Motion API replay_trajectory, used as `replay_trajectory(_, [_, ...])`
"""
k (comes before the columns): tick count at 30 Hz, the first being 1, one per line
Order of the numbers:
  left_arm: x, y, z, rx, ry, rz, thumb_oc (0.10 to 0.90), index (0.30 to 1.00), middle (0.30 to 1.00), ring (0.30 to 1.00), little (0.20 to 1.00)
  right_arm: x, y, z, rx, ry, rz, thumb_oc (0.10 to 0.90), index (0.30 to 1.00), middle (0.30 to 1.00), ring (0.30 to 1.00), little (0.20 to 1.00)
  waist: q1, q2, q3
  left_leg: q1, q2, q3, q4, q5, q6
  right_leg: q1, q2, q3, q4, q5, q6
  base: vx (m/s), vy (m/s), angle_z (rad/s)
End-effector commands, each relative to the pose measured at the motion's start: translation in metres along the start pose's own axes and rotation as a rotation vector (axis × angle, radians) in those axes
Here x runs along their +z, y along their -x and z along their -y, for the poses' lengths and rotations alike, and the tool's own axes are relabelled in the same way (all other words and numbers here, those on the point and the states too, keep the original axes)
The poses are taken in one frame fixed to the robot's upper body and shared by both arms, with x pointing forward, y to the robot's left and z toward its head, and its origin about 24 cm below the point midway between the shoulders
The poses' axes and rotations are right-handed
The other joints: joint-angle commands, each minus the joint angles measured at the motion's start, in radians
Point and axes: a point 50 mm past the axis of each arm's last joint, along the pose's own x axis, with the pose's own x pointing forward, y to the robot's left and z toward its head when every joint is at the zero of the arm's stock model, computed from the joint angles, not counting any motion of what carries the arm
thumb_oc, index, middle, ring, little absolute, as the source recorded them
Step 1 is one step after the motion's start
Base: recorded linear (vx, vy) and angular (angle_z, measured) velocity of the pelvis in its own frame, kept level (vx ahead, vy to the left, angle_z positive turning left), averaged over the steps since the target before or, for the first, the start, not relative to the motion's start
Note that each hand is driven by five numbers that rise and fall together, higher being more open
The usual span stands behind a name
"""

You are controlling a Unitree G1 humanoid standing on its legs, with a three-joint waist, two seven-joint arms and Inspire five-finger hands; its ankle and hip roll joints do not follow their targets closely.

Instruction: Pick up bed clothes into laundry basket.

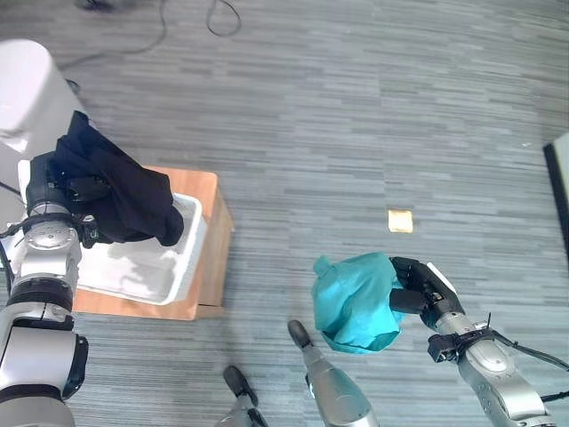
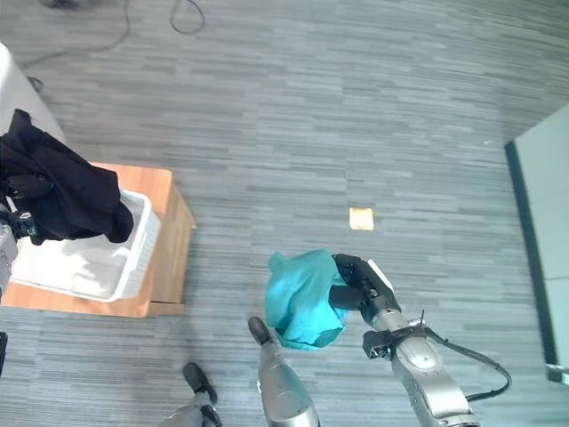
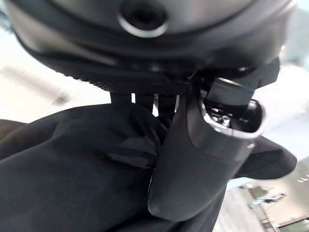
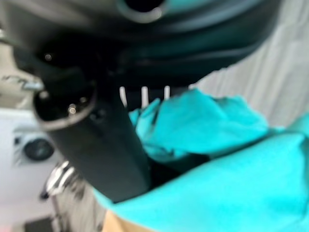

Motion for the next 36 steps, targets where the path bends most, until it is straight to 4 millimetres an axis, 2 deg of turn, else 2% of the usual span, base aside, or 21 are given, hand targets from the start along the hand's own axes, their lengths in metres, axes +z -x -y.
replay_trajectory(1, [0.034, -0.007, -0.040, 0.176, 0.135, 0.118, 0.400, 0.300, 0.300, 0.300, 0.300, 0.029, 0.006, 0.019, -0.110, -0.039, 0.179, 0.400, 0.300, 0.300, 0.300, 0.300, 0.006, -0.023, -0.020, 0.086, 0.006, -0.020, 0.000, -0.052, -0.052, 0.100, -0.036, -0.013, 0.022, -0.126, 0.077, 0.02, 0.031, -0.05])
replay_trajectory(6, [0.009, -0.003, -0.037, 0.190, 0.189, 0.040, 0.400, 0.300, 0.300, 0.300, 0.300, 0.025, 0.008, 0.016, -0.107, -0.048, 0.165, 0.400, 0.300, 0.300, 0.300, 0.300, 0.007, -0.023, -0.015, 0.089, 0.006, -0.015, 0.000, -0.051, -0.054, 0.097, -0.034, -0.011, 0.022, -0.124, 0.072, 0.00, 0.021, -0.07])
replay_trajectory(8, [-0.006, 0.000, -0.041, 0.202, 0.164, -0.003, 0.400, 0.300, 0.300, 0.300, 0.300, 0.025, 0.009, 0.016, -0.095, -0.023, 0.158, 0.400, 0.300, 0.300, 0.300, 0.300, 0.012, -0.021, -0.014, 0.096, 0.005, -0.014, 0.000, -0.054, -0.054, 0.102, -0.034, -0.010, 0.019, -0.126, 0.069, 0.00, 0.000, 0.00])
replay_trajectory(13, [-0.025, 0.005, -0.052, 0.229, 0.101, -0.065, 0.400, 0.300, 0.300, 0.300, 0.300, 0.026, 0.010, 0.014, -0.066, -0.006, 0.157, 0.400, 0.300, 0.300, 0.300, 0.300, 0.018, -0.016, -0.020, 0.103, 0.005, -0.014, 0.000, -0.057, -0.055, 0.108, -0.034, -0.013, 0.011, -0.126, 0.065, 0.00, 0.000, 0.00])
replay_trajectory(20, [-0.036, 0.010, -0.068, 0.291, 0.140, -0.106, 0.400, 0.300, 0.300, 0.300, 0.300, 0.028, 0.010, 0.013, -0.053, 0.002, 0.161, 0.400, 0.300, 0.300, 0.300, 0.300, 0.026, -0.031, -0.017, 0.111, 0.013, -0.010, 0.000, -0.056, -0.058, 0.114, -0.025, -0.013, 0.004, -0.123, 0.062, 0.00, 0.000, 0.00])
replay_trajectory(26, [-0.041, 0.011, -0.066, 0.284, 0.133, -0.116, 0.400, 0.300, 0.300, 0.300, 0.300, 0.027, 0.012, 0.014, -0.055, 0.012, 0.151, 0.400, 0.300, 0.300, 0.300, 0.300, 0.027, -0.033, -0.016, 0.118, 0.015, -0.011, 0.000, -0.057, -0.060, 0.123, -0.024, -0.013, -0.001, -0.123, 0.059, 0.00, 0.000, 0.00])
replay_trajectory(27, [-0.048, 0.013, -0.064, 0.245, 0.113, -0.140, 0.400, 0.300, 0.300, 0.300, 0.300, 0.028, 0.011, 0.015, -0.047, 0.018, 0.150, 0.400, 0.300, 0.300, 0.300, 0.300, 0.028, -0.032, -0.017, 0.119, 0.016, -0.012, 0.000, -0.056, -0.061, 0.126, -0.024, -0.011, -0.002, -0.123, 0.058, 0.00, 0.000, 0.00])
replay_trajectory(28, [-0.048, 0.013, -0.064, 0.245, 0.113, -0.140, 0.800, 0.900, 0.900, 0.900, 0.900, 0.028, 0.011, 0.015, -0.047, 0.018, 0.150, 0.400, 0.300, 0.300, 0.300, 0.300, 0.027, -0.032, -0.017, 0.119, 0.016, -0.012, 0.000, -0.056, -0.061, 0.126, -0.024, -0.011, -0.003, -0.122, 0.058, 0.00, 0.000, 0.00])
replay_trajectory(29, [-0.054, 0.014, -0.062, 0.214, 0.089, -0.165, 0.800, 0.900, 0.900, 0.900, 0.900, 0.030, 0.010, 0.015, -0.032, 0.031, 0.148, 0.400, 0.300, 0.300, 0.300, 0.300, 0.028, -0.031, -0.017, 0.123, 0.017, -0.012, 0.000, -0.056, -0.061, 0.132, -0.024, -0.012, -0.004, -0.124, 0.057, 0.00, 0.000, 0.00])
replay_trajectory(33, [-0.050, 0.013, -0.058, 0.192, 0.090, -0.154, 0.800, 0.900, 0.900, 0.900, 0.900, 0.032, 0.009, 0.015, -0.024, 0.045, 0.151, 0.400, 0.300, 0.300, 0.300, 0.300, 0.029, -0.029, -0.022, 0.129, 0.019, -0.009, 0.000, -0.057, -0.062, 0.136, -0.020, -0.012, -0.003, -0.125, 0.055, 0.00, 0.000, 0.00])
replay_trajectory(36, [-0.037, 0.009, -0.056, 0.190, 0.108, -0.106, 0.800, 0.900, 0.900, 0.900, 0.900, 0.033, 0.011, 0.022, -0.047, 0.065, 0.141, 0.400, 0.300, 0.300, 0.300, 0.300, 0.025, -0.026, -0.031, 0.140, 0.017, -0.009, 0.000, -0.060, -0.063, 0.145, -0.019, -0.012, -0.001, -0.129, 0.053, 0.00, 0.000, 0.00])
